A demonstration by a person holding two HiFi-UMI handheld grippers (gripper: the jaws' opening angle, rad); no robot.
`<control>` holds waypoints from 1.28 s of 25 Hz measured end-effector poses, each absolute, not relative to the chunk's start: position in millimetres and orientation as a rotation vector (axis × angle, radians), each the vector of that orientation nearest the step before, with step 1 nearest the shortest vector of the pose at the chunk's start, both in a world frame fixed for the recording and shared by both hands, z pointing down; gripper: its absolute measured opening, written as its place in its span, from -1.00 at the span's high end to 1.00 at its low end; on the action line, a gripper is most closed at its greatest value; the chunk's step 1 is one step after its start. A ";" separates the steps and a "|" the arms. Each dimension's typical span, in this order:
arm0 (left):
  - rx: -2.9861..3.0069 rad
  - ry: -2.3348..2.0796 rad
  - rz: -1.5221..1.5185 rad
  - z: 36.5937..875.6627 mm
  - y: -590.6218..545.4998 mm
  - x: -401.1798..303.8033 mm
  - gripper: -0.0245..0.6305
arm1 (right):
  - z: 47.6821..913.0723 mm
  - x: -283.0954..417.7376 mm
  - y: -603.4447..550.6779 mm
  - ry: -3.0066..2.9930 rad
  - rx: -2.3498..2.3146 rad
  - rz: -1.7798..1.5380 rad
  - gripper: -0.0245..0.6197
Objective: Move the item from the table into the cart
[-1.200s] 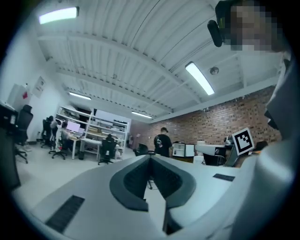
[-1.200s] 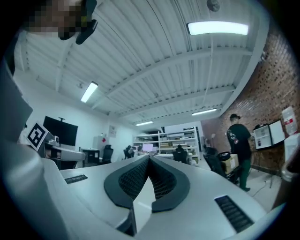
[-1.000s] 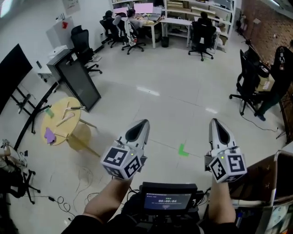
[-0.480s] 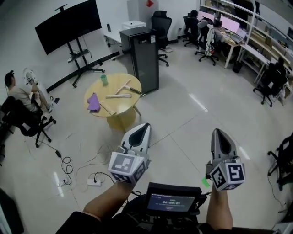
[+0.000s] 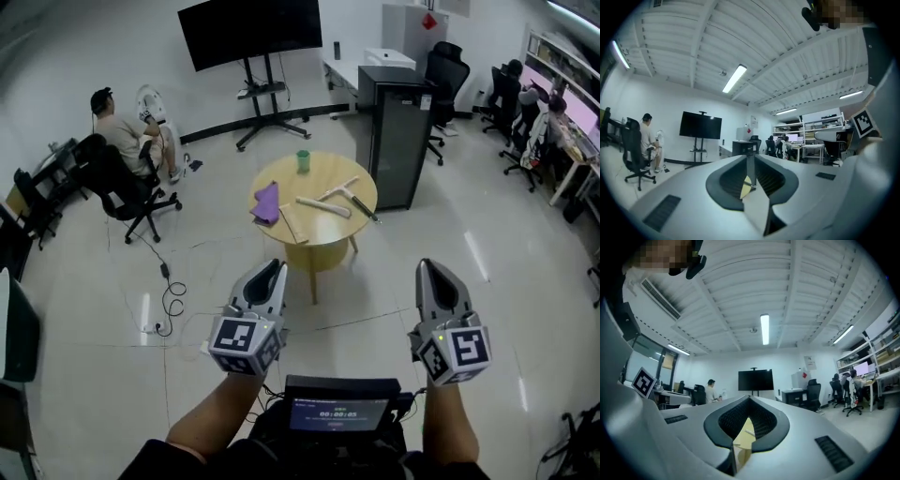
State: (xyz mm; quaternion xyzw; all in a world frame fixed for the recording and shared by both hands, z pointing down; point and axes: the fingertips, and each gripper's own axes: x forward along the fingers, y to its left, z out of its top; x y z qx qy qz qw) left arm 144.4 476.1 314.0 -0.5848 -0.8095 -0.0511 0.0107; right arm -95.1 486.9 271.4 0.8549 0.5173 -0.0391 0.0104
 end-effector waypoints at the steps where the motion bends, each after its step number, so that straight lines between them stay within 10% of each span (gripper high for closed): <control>1: -1.863 -2.494 -0.166 314.4 488.2 160.1 0.72 | 273.5 -80.5 507.4 1.578 2.708 -0.122 0.92; 16: -2.095 -2.255 -0.206 367.7 689.5 436.6 0.73 | 313.5 212.5 764.6 1.295 2.871 -0.026 0.92; 32: -2.090 -2.131 -0.337 425.9 997.2 551.2 0.73 | 414.7 367.9 1087.1 1.107 3.110 0.289 0.59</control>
